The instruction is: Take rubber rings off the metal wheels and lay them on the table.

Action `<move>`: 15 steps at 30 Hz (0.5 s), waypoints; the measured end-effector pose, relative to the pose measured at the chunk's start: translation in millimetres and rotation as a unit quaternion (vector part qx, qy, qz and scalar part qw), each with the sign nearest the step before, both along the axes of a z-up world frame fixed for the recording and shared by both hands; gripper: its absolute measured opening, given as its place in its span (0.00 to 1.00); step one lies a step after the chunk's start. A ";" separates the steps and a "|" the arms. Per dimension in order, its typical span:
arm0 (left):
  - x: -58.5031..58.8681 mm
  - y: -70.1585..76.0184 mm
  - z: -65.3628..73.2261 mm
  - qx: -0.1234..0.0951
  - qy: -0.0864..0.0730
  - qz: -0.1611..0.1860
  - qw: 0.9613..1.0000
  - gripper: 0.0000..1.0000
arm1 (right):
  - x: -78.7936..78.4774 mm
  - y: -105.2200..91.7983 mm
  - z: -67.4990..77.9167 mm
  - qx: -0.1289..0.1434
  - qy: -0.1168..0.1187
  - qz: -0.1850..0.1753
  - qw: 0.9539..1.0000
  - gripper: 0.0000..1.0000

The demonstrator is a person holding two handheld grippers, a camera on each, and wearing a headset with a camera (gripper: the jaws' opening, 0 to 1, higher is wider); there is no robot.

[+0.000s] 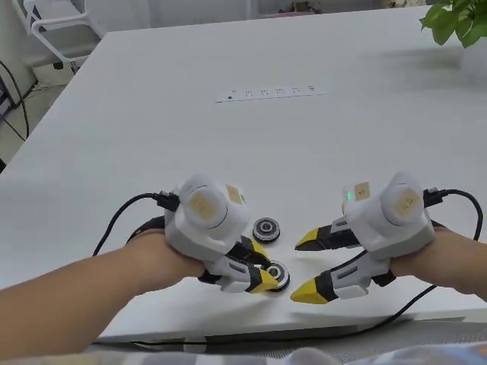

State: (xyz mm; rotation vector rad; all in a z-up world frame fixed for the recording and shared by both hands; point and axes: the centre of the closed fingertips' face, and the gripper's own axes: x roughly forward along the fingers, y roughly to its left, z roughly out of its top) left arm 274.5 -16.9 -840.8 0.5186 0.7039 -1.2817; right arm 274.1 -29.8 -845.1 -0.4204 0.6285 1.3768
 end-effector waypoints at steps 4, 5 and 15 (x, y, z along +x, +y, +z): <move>2.3 0.3 -1.1 0.006 -0.013 -0.001 1.000 0.15 | -0.1 -0.2 -2.5 -0.001 0.003 -0.001 1.000 0.46; 1.6 0.2 -1.2 0.006 -0.014 -0.002 1.000 0.15 | -0.1 -0.2 -2.8 -0.002 0.003 0.000 1.000 0.46; 2.6 -0.4 -1.9 0.007 -0.030 -0.001 1.000 0.14 | -0.1 4.9 -4.1 -0.003 0.000 0.010 1.000 0.44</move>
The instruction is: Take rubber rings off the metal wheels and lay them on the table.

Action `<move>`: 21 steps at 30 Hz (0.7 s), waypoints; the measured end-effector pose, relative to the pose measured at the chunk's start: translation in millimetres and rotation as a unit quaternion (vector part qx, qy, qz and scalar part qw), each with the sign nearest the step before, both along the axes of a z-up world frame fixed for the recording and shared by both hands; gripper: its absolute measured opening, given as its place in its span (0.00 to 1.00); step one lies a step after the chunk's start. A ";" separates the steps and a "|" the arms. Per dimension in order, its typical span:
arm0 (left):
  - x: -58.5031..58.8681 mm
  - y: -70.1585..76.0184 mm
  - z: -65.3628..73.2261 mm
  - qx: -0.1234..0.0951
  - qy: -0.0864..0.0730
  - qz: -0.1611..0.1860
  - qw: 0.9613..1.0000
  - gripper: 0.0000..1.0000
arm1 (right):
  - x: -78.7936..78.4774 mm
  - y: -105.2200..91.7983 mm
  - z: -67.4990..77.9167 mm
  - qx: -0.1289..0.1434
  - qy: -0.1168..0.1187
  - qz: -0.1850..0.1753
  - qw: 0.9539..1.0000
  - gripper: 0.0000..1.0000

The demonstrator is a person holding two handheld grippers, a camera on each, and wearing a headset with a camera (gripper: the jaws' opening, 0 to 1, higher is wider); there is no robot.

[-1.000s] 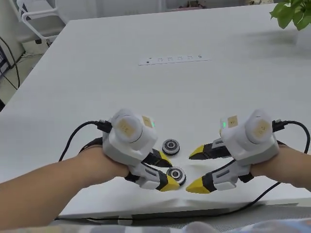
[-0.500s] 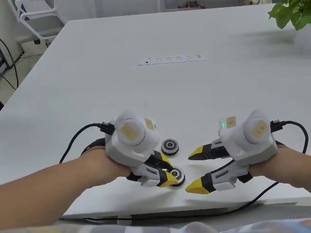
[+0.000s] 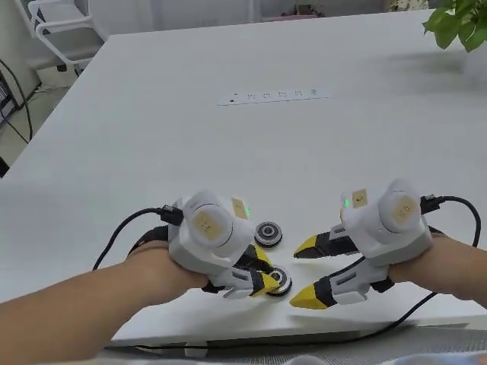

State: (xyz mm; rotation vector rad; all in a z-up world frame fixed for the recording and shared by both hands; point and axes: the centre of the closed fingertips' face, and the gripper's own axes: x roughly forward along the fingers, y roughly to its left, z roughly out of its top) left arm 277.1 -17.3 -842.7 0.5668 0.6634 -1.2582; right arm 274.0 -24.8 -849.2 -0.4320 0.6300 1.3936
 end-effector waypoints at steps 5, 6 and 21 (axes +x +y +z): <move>0.2 -0.5 -0.5 -0.006 -0.003 0.004 1.000 0.14 | -2.5 3.4 -3.3 -0.002 0.005 0.011 1.000 0.41; 0.2 -0.6 -0.5 -0.007 -0.003 0.004 1.000 0.14 | -3.0 4.4 -3.9 -0.001 0.008 0.012 1.000 0.40; -0.4 -0.8 -0.5 -0.009 -0.006 0.006 1.000 0.14 | 0.8 13.3 -7.9 0.025 0.058 -0.013 0.998 0.30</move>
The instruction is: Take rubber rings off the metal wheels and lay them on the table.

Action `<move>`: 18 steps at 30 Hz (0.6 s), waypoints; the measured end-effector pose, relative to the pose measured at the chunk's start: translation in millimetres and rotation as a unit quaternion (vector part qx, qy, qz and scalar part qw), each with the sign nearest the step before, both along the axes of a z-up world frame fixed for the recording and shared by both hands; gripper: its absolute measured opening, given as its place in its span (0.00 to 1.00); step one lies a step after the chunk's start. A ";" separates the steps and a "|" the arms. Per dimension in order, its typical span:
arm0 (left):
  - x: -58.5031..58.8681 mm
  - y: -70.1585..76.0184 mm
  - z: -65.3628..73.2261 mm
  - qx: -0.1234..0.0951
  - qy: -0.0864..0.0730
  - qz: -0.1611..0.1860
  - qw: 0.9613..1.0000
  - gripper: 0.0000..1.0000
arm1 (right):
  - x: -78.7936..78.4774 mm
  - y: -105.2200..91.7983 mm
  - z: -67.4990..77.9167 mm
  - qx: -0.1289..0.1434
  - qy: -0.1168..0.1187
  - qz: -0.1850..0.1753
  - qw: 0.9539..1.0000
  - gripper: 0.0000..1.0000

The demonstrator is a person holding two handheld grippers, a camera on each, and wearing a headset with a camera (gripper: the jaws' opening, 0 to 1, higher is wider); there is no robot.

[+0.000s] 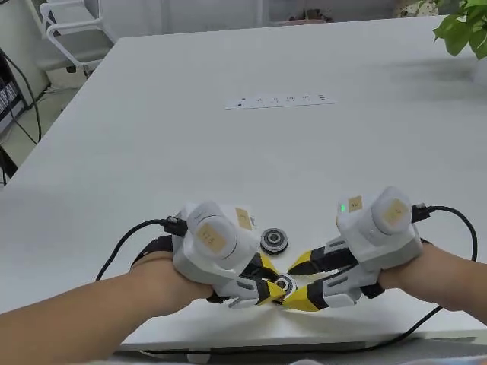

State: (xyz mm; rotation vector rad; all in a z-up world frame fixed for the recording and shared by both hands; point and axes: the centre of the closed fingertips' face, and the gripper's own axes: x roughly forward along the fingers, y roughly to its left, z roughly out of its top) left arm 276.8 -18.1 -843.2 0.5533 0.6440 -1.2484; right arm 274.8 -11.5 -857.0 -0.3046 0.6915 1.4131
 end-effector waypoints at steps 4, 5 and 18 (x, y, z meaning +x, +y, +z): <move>-0.3 0.1 0.0 -0.002 -0.001 0.000 1.000 0.14 | -4.4 -0.4 -0.2 -0.001 -0.009 0.008 1.000 0.25; -0.3 0.1 -0.1 -0.003 -0.001 0.000 1.000 0.14 | -4.7 -0.7 -0.2 -0.001 -0.009 0.009 1.000 0.24; 0.2 -0.5 -0.3 -0.004 -0.005 0.000 1.000 0.13 | -4.9 -10.1 -1.1 -0.006 -0.003 0.002 1.000 0.16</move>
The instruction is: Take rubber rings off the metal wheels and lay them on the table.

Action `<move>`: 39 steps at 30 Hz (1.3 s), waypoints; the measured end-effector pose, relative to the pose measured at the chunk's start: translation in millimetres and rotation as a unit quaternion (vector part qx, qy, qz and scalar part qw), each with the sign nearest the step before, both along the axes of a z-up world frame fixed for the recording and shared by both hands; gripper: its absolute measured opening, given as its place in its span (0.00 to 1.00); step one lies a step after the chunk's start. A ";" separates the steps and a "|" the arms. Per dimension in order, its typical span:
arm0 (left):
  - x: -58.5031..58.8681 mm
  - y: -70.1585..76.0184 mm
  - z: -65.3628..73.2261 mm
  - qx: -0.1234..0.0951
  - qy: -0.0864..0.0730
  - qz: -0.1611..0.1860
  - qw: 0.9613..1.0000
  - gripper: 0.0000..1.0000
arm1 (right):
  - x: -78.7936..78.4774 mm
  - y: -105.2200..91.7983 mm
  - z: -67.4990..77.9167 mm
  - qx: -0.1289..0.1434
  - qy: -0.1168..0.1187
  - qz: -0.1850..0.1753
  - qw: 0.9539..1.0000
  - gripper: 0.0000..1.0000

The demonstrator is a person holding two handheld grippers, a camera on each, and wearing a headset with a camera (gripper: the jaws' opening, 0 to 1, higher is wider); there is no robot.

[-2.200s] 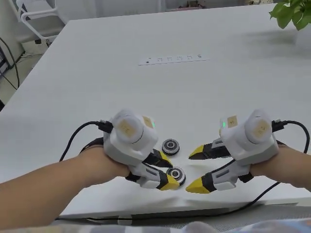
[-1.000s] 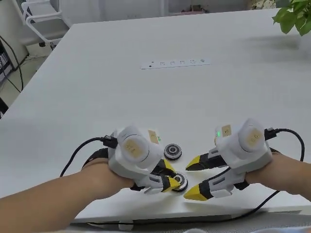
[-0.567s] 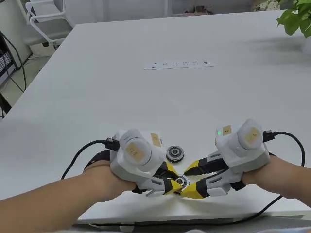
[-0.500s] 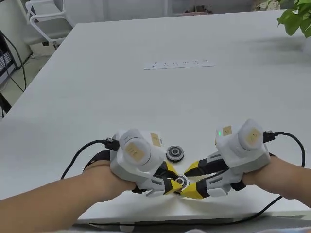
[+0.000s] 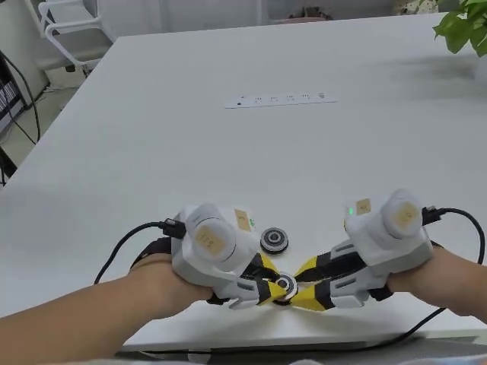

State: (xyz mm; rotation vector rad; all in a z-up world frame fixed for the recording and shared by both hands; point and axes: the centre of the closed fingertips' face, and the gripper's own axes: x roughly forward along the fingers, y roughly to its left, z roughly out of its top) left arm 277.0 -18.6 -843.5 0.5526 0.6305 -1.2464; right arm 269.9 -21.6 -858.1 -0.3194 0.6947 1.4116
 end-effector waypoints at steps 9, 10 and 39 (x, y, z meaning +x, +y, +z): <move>-0.1 0.1 0.3 -0.001 -0.001 0.002 1.000 0.13 | 0.7 -3.1 -1.5 -0.002 0.006 -0.010 1.000 0.06; -0.1 0.1 0.4 -0.001 -0.002 0.002 1.000 0.13 | 0.9 -3.1 -1.6 -0.002 0.008 -0.012 1.000 0.05; 0.7 0.0 -0.4 0.008 -0.004 0.009 1.000 0.12 | 9.9 -7.4 11.4 0.067 0.140 -0.130 0.979 0.00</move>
